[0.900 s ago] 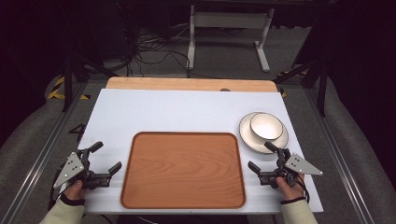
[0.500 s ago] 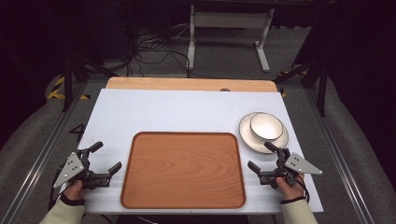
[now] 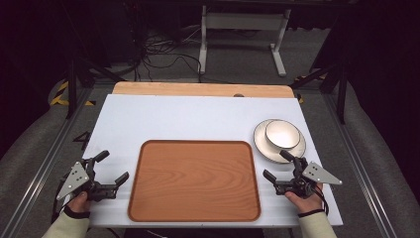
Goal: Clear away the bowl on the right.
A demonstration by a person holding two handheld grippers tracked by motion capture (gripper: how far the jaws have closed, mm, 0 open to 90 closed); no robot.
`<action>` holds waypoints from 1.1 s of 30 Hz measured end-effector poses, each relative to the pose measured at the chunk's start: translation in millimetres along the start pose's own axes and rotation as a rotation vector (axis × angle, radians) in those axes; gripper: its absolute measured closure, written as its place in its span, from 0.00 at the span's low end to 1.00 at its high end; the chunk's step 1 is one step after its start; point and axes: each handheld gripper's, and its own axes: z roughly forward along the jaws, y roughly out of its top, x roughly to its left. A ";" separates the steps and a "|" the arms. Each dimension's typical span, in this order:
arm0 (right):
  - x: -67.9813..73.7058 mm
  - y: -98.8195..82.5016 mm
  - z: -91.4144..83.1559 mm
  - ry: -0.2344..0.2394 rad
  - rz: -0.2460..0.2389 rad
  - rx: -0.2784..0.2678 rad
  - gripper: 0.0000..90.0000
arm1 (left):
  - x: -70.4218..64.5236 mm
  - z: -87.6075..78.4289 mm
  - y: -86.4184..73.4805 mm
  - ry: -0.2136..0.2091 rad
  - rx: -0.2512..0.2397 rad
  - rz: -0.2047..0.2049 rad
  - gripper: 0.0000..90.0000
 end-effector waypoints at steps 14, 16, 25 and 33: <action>-1.5 -0.4 -1.7 0.006 0.010 -0.018 0.13 | 0.0 -0.2 0.0 0.000 0.002 -0.002 0.00; -1.4 -0.4 -1.9 0.005 0.010 -0.020 0.16 | 0.0 -0.2 0.0 0.000 0.002 -0.002 0.00; -1.4 10.0 -4.2 0.002 0.033 -0.036 0.27 | 0.0 -0.1 0.0 -0.001 0.003 -0.002 0.00; 7.2 26.6 0.5 0.003 0.005 -0.019 0.27 | 0.1 -0.1 0.0 -0.001 0.003 -0.002 0.00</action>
